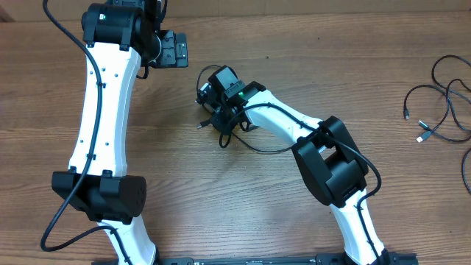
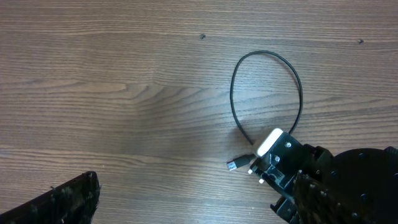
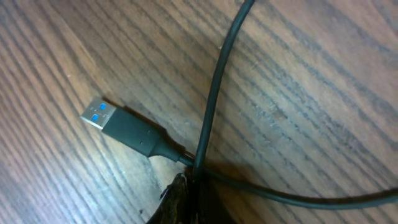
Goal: Untangle cables
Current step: 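Drag the black cable up and rightward with the right gripper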
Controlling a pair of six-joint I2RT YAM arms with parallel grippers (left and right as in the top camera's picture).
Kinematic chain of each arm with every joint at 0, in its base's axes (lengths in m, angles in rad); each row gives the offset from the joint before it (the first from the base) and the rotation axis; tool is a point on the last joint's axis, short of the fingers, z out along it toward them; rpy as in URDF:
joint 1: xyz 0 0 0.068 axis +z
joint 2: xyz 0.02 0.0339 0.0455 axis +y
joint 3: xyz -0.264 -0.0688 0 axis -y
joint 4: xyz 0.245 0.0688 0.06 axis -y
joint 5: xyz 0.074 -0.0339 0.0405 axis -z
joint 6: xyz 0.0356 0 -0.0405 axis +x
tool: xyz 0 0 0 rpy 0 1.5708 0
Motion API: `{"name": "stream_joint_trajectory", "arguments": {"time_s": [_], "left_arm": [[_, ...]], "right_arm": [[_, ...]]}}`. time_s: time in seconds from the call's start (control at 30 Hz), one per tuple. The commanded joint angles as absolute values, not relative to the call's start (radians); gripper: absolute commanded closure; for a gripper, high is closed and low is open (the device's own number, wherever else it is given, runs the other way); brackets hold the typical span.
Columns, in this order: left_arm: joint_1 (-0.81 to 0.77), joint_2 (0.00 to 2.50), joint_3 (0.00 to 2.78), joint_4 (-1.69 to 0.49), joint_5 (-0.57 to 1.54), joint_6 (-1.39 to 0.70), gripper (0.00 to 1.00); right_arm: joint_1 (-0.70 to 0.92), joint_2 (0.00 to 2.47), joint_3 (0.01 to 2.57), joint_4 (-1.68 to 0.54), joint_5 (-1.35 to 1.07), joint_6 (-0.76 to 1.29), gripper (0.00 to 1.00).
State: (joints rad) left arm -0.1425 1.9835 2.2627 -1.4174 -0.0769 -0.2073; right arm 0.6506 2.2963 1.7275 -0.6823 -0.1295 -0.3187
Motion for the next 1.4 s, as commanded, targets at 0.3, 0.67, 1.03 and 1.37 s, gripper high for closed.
{"name": "stream_joint_trajectory", "arguments": {"time_s": [0.3, 0.67, 1.03, 1.37], "left_arm": [[-0.144, 1.990, 2.265, -1.417, -0.066, -0.214, 0.01], [-0.144, 1.990, 2.265, -1.417, -0.066, -0.214, 0.01], [-0.144, 1.990, 2.265, -1.417, -0.066, -0.214, 0.00], [-0.144, 1.990, 2.265, -1.417, -0.066, -0.214, 0.00]], "right_arm": [[0.522, 2.330, 1.815, -0.821, 0.237, -0.283, 0.96], [0.291, 2.278, 2.044, -0.794, 0.983, -0.263, 0.96], [-0.011, 2.277, 2.349, -0.791, 0.963, -0.250, 0.96], [-0.197, 2.276, 2.356, -0.991, 0.486, -0.154, 0.86]]}}
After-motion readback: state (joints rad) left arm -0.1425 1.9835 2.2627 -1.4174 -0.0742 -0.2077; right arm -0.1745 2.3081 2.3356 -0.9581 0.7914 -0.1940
